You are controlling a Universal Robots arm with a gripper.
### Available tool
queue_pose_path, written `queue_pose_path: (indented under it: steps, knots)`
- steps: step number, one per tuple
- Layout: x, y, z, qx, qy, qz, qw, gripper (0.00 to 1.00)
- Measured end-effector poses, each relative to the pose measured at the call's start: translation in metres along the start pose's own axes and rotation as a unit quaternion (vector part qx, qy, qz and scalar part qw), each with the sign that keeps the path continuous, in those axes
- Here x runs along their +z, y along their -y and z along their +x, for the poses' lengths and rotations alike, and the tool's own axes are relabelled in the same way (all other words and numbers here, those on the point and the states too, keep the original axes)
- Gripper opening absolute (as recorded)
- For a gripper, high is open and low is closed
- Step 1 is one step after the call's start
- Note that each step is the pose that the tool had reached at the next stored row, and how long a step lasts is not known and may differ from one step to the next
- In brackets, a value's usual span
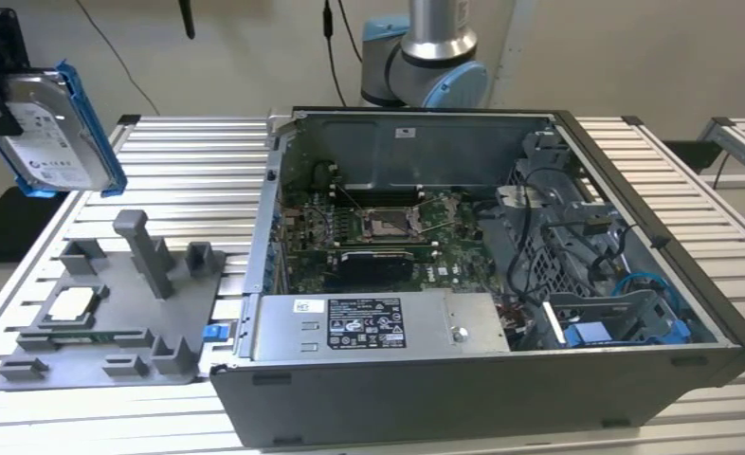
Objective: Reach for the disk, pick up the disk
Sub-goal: 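Pick up the disk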
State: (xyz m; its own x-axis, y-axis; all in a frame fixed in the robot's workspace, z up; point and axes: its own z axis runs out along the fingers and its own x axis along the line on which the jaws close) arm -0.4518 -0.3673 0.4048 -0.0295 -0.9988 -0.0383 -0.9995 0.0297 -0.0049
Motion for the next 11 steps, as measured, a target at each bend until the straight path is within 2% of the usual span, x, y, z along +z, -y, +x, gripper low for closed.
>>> queue_pose_path:
  steps: [11]
  knots:
    - [-0.0249,0.0002,-0.0009,0.0,0.0,0.0003,1.0,0.0]
